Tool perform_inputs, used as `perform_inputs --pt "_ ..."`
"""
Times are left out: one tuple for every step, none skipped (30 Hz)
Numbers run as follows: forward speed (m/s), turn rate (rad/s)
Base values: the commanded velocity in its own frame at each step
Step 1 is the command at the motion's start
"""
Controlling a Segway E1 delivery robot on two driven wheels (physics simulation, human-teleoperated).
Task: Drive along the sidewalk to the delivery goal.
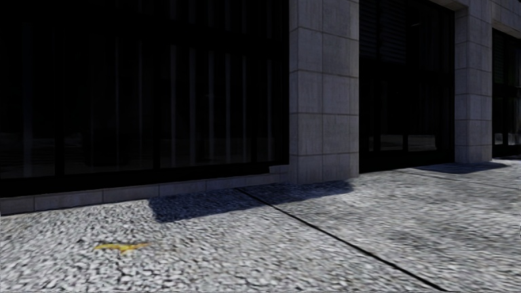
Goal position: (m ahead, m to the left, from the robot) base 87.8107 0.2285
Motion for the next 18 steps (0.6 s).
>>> perform_inputs --pt "1.34 -0.49" --pt "1.34 -0.49" --pt "1.34 -0.5" --pt "1.34 -0.52" --pt "1.34 -0.52" --pt "1.33 -0.53" --pt "1.33 -0.53" --pt "1.33 -0.53" --pt "1.33 -0.53" --pt "1.33 -0.53" --pt "1.33 -0.53" --pt "1.33 -0.53" --pt "1.33 -0.53" --pt "1.33 -0.53" --pt "1.33 -0.53" --pt "1.33 -0.53" --pt "1.33 -0.53" --pt "1.33 -0.53"
